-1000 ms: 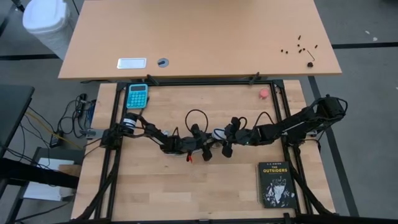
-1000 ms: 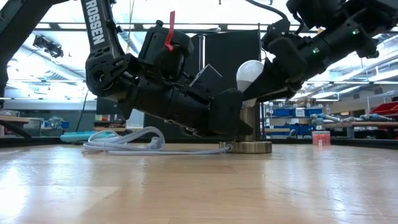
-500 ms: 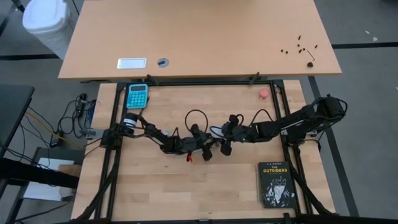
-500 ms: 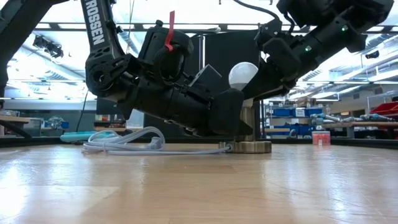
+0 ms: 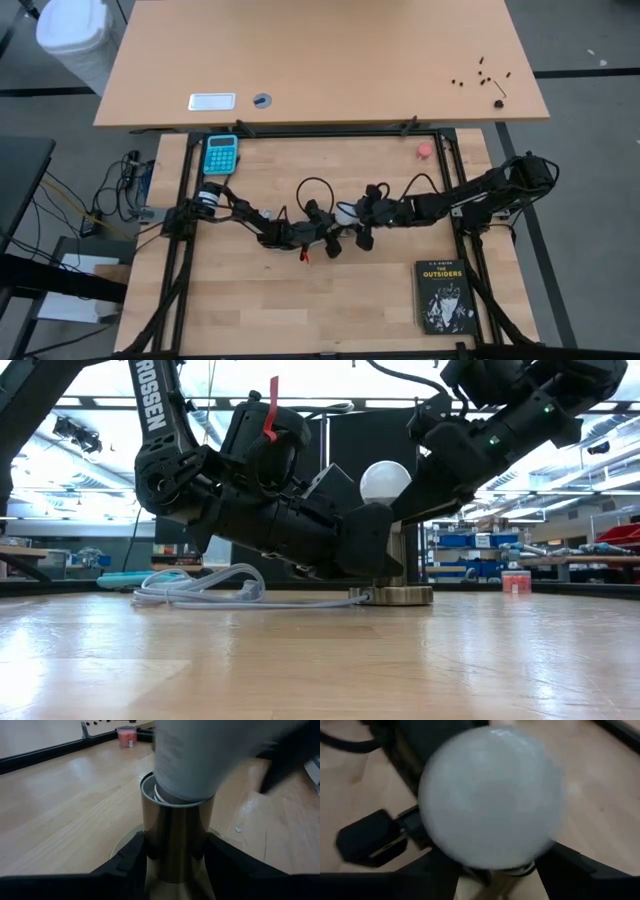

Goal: Screw lightbulb
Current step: Insert the lightbulb into the lamp

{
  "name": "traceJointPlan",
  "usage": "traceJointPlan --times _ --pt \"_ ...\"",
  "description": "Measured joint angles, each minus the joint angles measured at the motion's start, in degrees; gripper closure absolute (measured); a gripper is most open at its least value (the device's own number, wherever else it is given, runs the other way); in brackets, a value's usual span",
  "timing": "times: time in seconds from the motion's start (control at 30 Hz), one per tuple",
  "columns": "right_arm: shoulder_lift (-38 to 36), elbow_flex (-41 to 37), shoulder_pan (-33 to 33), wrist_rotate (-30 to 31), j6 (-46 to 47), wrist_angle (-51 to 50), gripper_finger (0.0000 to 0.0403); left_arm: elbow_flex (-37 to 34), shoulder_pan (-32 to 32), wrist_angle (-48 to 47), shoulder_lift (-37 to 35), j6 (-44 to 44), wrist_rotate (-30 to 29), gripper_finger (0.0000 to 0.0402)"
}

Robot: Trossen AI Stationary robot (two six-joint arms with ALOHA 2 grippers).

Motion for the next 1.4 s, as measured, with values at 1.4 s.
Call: traceJointPlan --times 1.4 --pt "17.7 43.66 3.13 5.67 -0.09 -63.05 0.0053 0.03 0.02 -0.04 0.0 0.87 2.74 0.0236"
